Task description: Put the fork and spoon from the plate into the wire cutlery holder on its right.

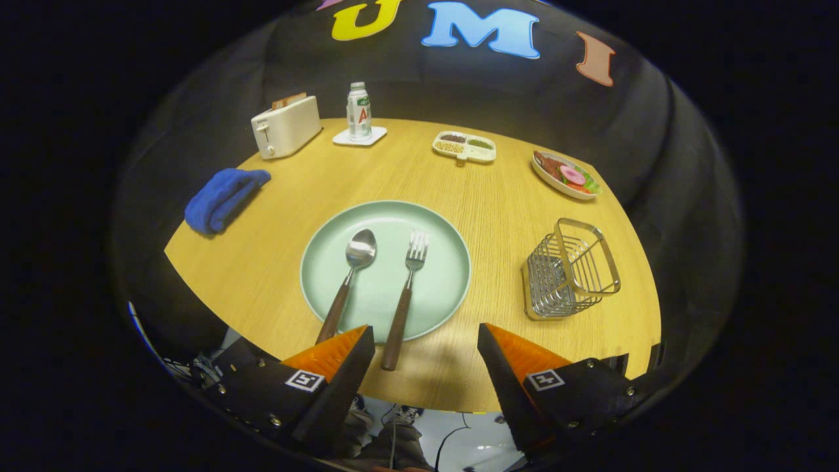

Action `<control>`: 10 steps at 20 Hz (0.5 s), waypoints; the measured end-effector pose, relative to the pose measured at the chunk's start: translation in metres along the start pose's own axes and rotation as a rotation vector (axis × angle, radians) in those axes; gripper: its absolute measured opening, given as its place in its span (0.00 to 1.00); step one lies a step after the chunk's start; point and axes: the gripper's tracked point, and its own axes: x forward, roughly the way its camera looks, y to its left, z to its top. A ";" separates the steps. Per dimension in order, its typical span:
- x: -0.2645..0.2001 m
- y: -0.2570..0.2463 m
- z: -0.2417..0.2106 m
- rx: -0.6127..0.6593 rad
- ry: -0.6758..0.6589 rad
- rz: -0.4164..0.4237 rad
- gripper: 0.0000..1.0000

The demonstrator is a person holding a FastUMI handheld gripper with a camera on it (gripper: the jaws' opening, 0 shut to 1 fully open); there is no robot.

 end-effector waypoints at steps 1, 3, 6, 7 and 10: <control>0.003 0.000 -0.004 -0.003 0.019 0.002 0.96; 0.008 -0.001 -0.009 -0.006 0.056 0.008 0.96; 0.017 -0.001 -0.012 -0.014 0.092 0.049 0.88; 0.019 0.000 -0.014 -0.015 0.111 0.068 0.86; 0.024 0.004 -0.021 -0.022 0.166 0.108 0.60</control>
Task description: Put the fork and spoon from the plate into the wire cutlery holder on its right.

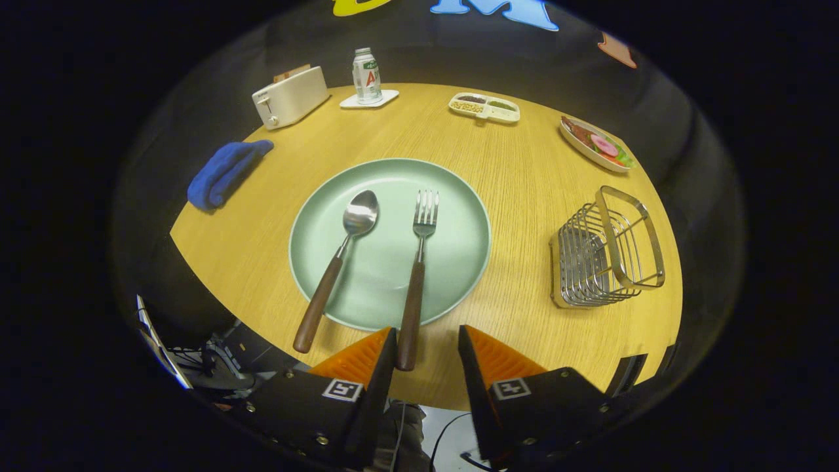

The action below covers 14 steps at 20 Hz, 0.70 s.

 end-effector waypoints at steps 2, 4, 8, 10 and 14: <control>0.001 -0.003 -0.001 0.006 0.008 -0.002 0.35; -0.001 -0.004 0.000 0.002 0.013 -0.004 0.16; -0.041 -0.018 0.021 -0.048 0.012 -0.055 0.03; -0.006 -0.014 0.003 -0.045 0.006 -0.035 0.03; -0.019 -0.018 0.004 -0.073 0.037 -0.016 0.03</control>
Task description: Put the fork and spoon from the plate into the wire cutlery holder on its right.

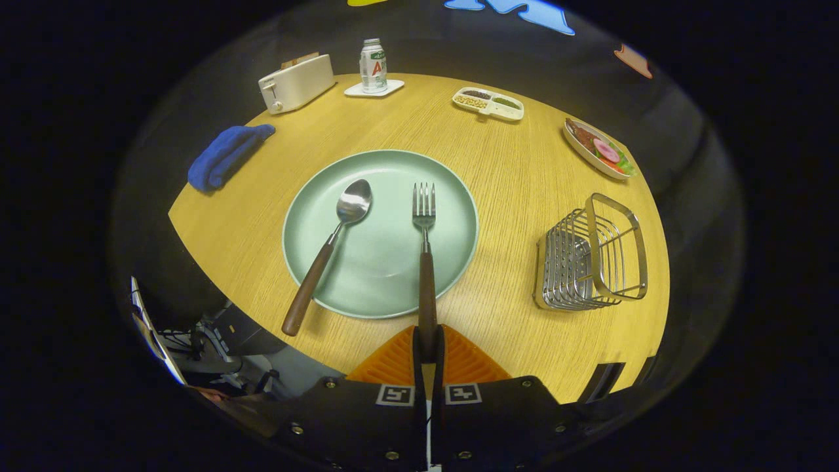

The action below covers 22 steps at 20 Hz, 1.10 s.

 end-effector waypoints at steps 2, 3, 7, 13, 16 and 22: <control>-0.010 -0.006 0.002 -0.015 0.009 0.002 0.03; -0.015 -0.010 0.002 -0.028 0.020 0.003 0.03; -0.041 -0.030 -0.001 -0.076 0.064 -0.001 0.03; -0.095 -0.060 -0.010 -0.108 0.168 0.018 0.03; -0.119 -0.084 -0.011 -0.152 0.208 -0.027 0.03; -0.150 -0.123 -0.019 -0.124 0.266 -0.071 0.03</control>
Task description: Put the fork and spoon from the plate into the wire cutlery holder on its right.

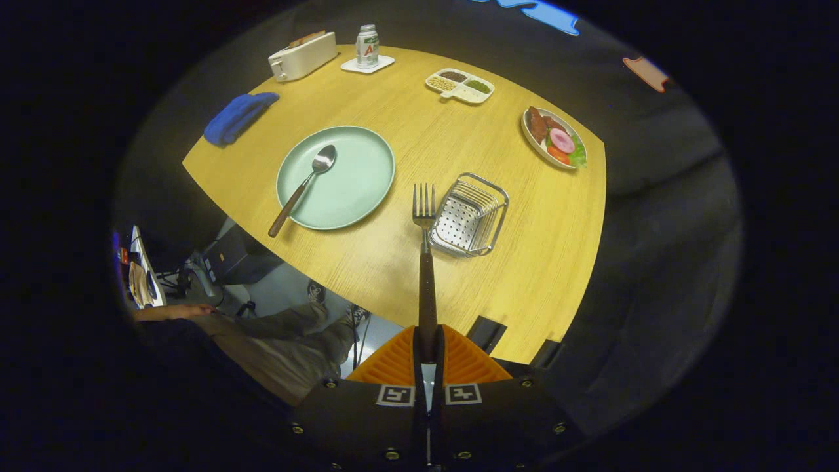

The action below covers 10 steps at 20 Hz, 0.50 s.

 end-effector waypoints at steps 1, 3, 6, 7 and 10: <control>-0.003 -0.005 -0.002 0.018 0.007 0.008 0.03; -0.005 -0.024 -0.006 0.042 0.034 -0.013 0.03; 0.002 -0.043 -0.005 0.079 0.068 -0.036 0.03; 0.004 -0.047 -0.001 0.086 0.076 -0.034 0.03; 0.013 -0.047 0.005 0.091 0.108 0.006 0.03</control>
